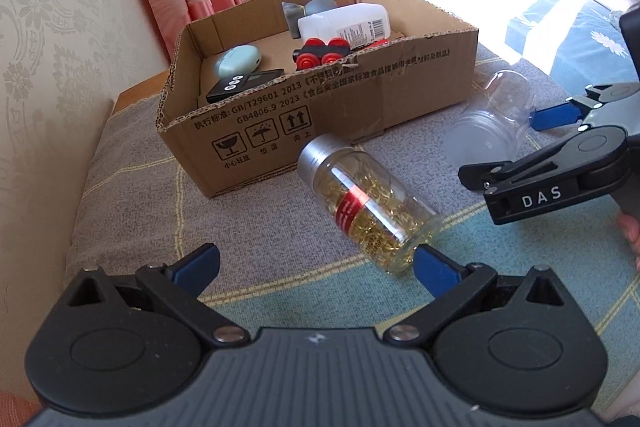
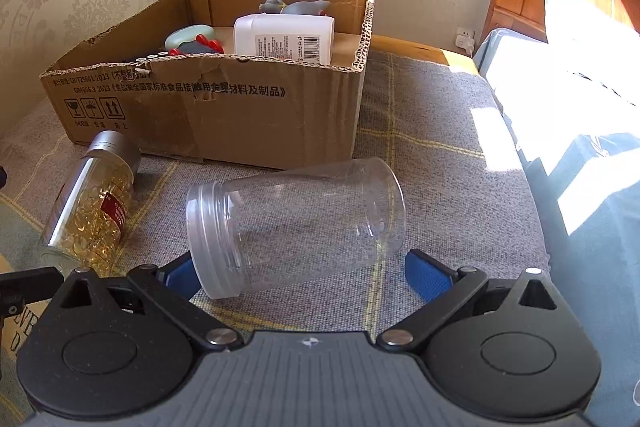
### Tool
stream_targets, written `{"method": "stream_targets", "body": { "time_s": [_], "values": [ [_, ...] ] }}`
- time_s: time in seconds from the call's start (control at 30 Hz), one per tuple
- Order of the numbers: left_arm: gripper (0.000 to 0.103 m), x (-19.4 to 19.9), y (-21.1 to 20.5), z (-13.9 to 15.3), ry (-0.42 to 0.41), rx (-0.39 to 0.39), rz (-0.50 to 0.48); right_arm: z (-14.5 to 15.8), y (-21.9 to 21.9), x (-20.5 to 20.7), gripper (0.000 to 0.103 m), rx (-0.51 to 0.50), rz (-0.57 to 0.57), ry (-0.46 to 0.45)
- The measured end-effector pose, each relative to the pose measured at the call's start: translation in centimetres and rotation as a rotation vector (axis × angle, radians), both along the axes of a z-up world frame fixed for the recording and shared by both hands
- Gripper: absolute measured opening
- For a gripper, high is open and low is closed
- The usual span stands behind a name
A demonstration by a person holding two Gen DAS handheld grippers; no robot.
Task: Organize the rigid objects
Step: 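Move left tool to the capsule jar while right tool approaches the clear jar, then close left tool on the capsule jar while right tool grasps the clear jar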
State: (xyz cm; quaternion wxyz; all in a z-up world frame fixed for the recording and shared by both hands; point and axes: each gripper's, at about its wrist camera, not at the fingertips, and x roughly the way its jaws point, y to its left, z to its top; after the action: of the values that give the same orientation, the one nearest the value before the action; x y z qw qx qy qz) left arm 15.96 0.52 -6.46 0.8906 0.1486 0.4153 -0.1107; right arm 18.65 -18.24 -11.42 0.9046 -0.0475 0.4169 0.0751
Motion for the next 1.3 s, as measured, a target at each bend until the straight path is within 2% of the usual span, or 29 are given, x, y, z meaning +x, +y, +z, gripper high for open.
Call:
{"method": "stream_targets", "body": {
  "time_s": [0.17,0.37,0.47,0.67,0.73,0.77,0.9,1.07,1.2,1.3],
  "values": [
    [0.103,1.3,-0.5,-0.2,-0.016,0.013,-0.027,0.0,-0.2,-0.2,0.103,0.001,0.012,-0.002],
    [0.103,2.5,-1.7,-0.4,-0.025,-0.004,-0.123,0.0,-0.6,-0.8,0.103,0.001,0.034,-0.006],
    [0.103,3.2,-2.4,-0.6,-0.048,0.016,-0.141,0.0,-0.9,-1.2,0.103,0.001,0.054,-0.004],
    [0.102,4.7,-2.5,-1.4,-0.037,0.008,-0.146,0.0,-1.2,-1.6,0.103,0.003,0.065,-0.008],
    [0.1,4.9,-2.5,-1.6,-0.03,-0.006,-0.142,0.0,-1.2,-1.5,0.103,0.003,0.066,-0.009],
    [0.095,4.8,-2.4,-1.5,-0.026,-0.021,-0.142,0.0,-1.2,-1.5,0.103,0.004,0.066,-0.009],
    [0.094,4.4,-1.7,-1.4,-0.021,-0.04,-0.091,0.0,-1.2,-1.5,0.103,0.005,0.065,-0.018],
    [0.094,3.1,0.9,-1.3,-0.001,-0.076,0.029,-0.1,-1.2,-1.7,0.103,0.006,0.061,-0.025],
    [0.094,2.5,3.0,-1.5,-0.007,-0.064,0.139,-0.2,-1.1,-1.8,0.103,0.007,0.057,-0.032],
    [0.095,2.4,3.7,-1.6,-0.007,-0.057,0.157,-0.2,-1.0,-1.7,0.103,0.008,0.061,-0.037]
  ]
}}
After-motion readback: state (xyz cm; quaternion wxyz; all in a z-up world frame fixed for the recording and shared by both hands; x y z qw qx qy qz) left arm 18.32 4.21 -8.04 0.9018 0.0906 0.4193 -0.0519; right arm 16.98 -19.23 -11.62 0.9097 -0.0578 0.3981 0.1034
